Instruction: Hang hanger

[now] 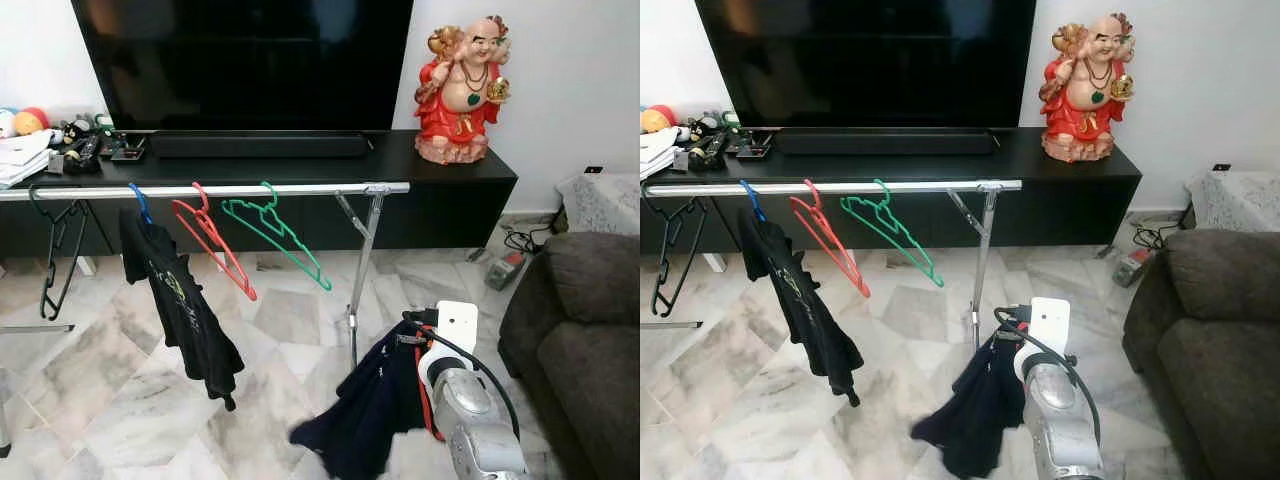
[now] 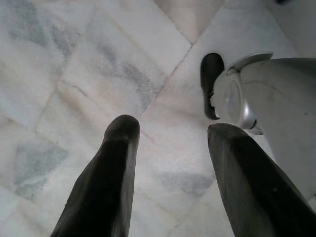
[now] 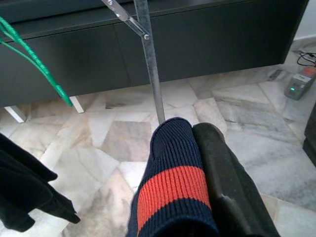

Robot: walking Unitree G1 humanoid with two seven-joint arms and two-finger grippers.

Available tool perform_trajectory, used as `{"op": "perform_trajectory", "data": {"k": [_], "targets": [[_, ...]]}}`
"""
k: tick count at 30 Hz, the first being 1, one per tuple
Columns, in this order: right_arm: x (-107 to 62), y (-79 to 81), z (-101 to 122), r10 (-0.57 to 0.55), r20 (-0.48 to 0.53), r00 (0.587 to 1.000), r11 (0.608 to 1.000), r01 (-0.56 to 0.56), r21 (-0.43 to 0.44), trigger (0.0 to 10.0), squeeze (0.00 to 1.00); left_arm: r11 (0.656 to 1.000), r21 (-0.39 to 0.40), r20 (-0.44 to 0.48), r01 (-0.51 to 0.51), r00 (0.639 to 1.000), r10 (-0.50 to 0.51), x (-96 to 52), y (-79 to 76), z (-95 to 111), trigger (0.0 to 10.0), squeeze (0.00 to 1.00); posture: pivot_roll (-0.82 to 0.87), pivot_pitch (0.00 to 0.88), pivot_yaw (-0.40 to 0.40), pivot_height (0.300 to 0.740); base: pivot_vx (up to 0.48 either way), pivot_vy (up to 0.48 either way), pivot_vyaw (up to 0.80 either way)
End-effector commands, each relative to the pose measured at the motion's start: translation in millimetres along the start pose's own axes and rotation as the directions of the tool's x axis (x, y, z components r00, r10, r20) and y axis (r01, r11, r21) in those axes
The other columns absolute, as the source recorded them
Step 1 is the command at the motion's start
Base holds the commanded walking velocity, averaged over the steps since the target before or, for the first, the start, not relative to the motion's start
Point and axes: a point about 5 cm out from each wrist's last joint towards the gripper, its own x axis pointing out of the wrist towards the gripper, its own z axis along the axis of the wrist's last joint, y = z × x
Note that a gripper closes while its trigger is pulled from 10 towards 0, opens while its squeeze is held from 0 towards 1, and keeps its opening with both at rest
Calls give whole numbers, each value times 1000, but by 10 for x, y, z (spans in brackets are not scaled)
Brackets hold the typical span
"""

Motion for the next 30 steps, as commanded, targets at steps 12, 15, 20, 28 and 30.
{"op": "perform_trajectory", "data": {"k": [12,15,20,28,30], "targets": [[15,-36,44,-18,26,999,1000,18,0,10000,0,1000,2,-21,4,1000,-4,-11,-5,-72,10000,0,15,27,38,740,0,480,0],[18,-37,44,-17,27,999,1000,17,1,10000,0,1000,3,-22,4,1000,-4,-12,-4,-74,10000,0,15,26,38,740,0,480,0],[19,-38,41,-14,27,1000,1000,14,1,10000,0,1000,5,-22,5,1000,-5,-12,-4,-77,10000,0,15,29,38,740,0,480,0],[31,-92,-37,-29,8,1000,1000,29,-10,10000,0,1000,3,-21,5,1000,-5,-11,-6,-72,10000,0,17,33,36,740,0,480,0],[34,-123,-84,-41,-9,999,999,40,-18,10000,0,1000,2,-21,4,1000,-4,-10,-7,-70,10000,0,17,37,36,740,0,480,0]]}}
